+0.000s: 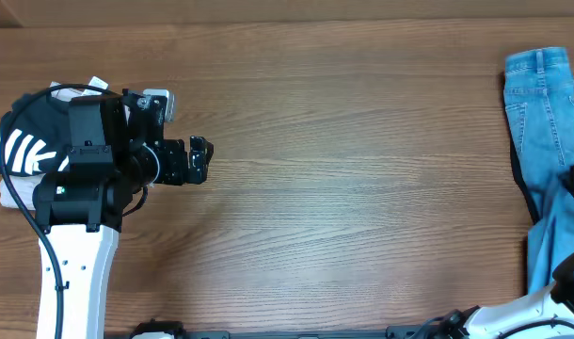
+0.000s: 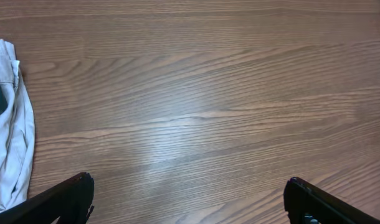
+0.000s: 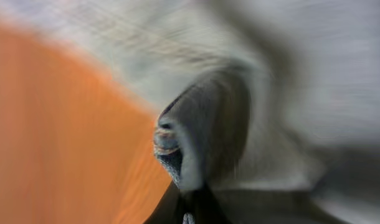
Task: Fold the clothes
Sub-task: 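Grasp the jeans with the right gripper and lift them, then drag the jeans leftward to the table center and release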
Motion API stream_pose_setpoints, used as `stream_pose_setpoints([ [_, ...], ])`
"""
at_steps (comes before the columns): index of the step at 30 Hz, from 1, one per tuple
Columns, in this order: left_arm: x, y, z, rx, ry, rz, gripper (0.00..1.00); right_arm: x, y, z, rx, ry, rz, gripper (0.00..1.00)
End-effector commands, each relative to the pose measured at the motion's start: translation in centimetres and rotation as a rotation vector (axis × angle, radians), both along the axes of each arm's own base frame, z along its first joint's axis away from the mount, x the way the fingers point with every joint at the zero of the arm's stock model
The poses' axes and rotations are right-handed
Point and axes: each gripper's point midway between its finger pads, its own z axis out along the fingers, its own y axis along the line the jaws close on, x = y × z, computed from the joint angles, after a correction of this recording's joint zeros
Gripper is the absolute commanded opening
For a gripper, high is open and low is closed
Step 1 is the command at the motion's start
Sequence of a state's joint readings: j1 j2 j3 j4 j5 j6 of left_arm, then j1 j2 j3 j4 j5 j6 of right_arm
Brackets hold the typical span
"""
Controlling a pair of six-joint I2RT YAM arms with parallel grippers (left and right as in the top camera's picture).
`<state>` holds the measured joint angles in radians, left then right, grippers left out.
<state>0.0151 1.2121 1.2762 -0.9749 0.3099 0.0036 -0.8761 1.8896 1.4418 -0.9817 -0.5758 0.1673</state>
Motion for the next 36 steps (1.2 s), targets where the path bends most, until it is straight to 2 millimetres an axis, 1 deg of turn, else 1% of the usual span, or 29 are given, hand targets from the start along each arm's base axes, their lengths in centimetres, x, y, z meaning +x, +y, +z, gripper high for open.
stream_pose_setpoints([
  [1, 0.4, 0.2, 0.7, 0.016, -0.026, -0.006, 1.00, 5.8, 10.0, 7.9, 0.110, -0.406, 0.379, 0.04],
  [3, 0.4, 0.2, 0.8, 0.012, -0.026, -0.006, 1.00, 7.0, 16.1, 8.1, 0.084, -0.414, 0.581, 0.04],
  [5, 0.5, 0.2, 0.8, 0.012, -0.028, -0.006, 1.00, 7.6, 22.5, 7.3, 0.047, -0.389, 0.784, 0.04],
  [6, 0.5, 0.2, 0.8, 0.012, -0.029, -0.006, 1.00, 7.6, 25.7, 6.6, 0.016, -0.368, 0.888, 0.04],
  [7, 0.5, 0.2, 0.8, 0.012, -0.029, -0.006, 1.00, 7.3, 28.8, 6.0, -0.021, -0.346, 0.988, 0.04],
  [8, 0.5, 0.2, 0.8, 0.012, -0.028, -0.006, 1.00, 7.0, 31.2, 5.4, -0.052, -0.325, 1.061, 0.04],
  [9, 0.5, 0.2, 0.8, 0.012, -0.028, -0.006, 1.00, 6.5, 34.1, 4.8, -0.091, -0.304, 1.147, 0.04],
  [10, 0.5, 0.2, 0.8, 0.012, -0.028, -0.006, 1.00, 5.6, 37.5, 4.2, -0.138, -0.287, 1.247, 0.04],
  [11, 0.5, 0.2, 0.8, 0.012, -0.028, -0.006, 1.00, 4.8, 40.1, 3.8, -0.178, -0.276, 1.323, 0.04],
  [14, 0.5, 0.2, 0.8, 0.012, -0.029, -0.006, 1.00, 2.4, 45.3, 2.9, -0.278, -0.266, 1.485, 0.04],
  [16, 0.5, 0.2, 0.8, 0.016, -0.030, -0.004, 1.00, 0.0, 48.5, 2.7, -0.315, -0.310, 1.645, 0.04],
  [17, 0.5, 0.3, 0.8, 0.018, -0.033, -0.006, 1.00, -1.7, 50.3, 2.7, -0.326, -0.344, 1.752, 0.04],
  [18, 0.6, 0.3, 0.8, 0.018, -0.034, -0.006, 1.00, -3.2, 51.6, 2.5, -0.335, -0.361, 1.833, 0.04],
  [19, 0.6, 0.3, 0.9, 0.021, -0.037, -0.004, 1.00, -4.1, 52.4, 2.3, -0.363, -0.354, 1.874, 0.04],
  [20, 0.7, 0.6, 0.8, 0.032, -0.037, 0.006, 1.00, -4.6, 52.6, 2.0, -0.396, -0.341, 1.894, 0.04],
  [22, 0.7, 1.1, 0.7, 0.059, -0.034, 0.027, 1.00, -5.0, 52.6, 1.4, -0.486, -0.303, 1.921, 0.06],
  [23, 0.7, 1.4, 0.6, 0.071, -0.032, 0.037, 1.00, -4.4, 51.8, 1.1, -0.557, -0.255, 1.881, 0.18],
  [24, 0.7, 1.5, 0.6, 0.077, -0.031, 0.041, 1.00, -2.9, 50.7, 1.0, -0.628, -0.195, 1.762, 0.38],
  [25, 0.7, 1.5, 0.6, 0.077, -0.031, 0.041, 1.00, -1.8, 49.8, 1.1, -0.659, -0.164, 1.675, 0.41],
  [26, 0.8, 1.5, 0.6, 0.077, -0.032, 0.041, 1.00, 0.2, 48.0, 1.4, -0.670, -0.123, 1.514, 0.47],
  [27, 0.8, 1.5, 0.6, 0.077, -0.032, 0.041, 1.00, 1.8, 46.3, 1.9, -0.638, -0.107, 1.383, 0.58],
  [28, 0.8, 1.5, 0.6, 0.077, -0.032, 0.041, 1.00, 3.7, 43.7, 2.5, -0.608, -0.083, 1.228, 0.63],
  [29, 0.7, 1.5, 0.6, 0.077, -0.031, 0.041, 1.00, 5.2, 41.1, 2.8, -0.581, -0.059, 1.097, 0.64],
  [30, 0.7, 1.5, 0.5, 0.077, -0.030, 0.040, 1.00, 6.6, 38.0, 2.9, -0.557, -0.026, 0.968, 0.62],
  [31, 0.7, 1.5, 0.5, 0.076, -0.029, 0.041, 1.00, 7.5, 35.2, 2.8, -0.538, 0.004, 0.865, 0.52],
  [32, 0.7, 1.5, 0.5, 0.076, -0.028, 0.040, 1.00, 8.4, 30.9, 2.5, -0.511, 0.053, 0.726, 0.39],
  [33, 0.7, 1.5, 0.5, 0.076, -0.028, 0.040, 1.00, 8.8, 27.6, 2.1, -0.487, 0.090, 0.615, 0.32],
  [34, 0.7, 1.5, 0.5, 0.075, -0.028, 0.040, 1.00, 8.8, 24.4, 1.7, -0.461, 0.129, 0.511, 0.28],
  [36, 0.7, 1.5, 0.5, 0.076, -0.029, 0.040, 1.00, 8.5, 19.5, 1.0, -0.433, 0.176, 0.383, 0.25],
])
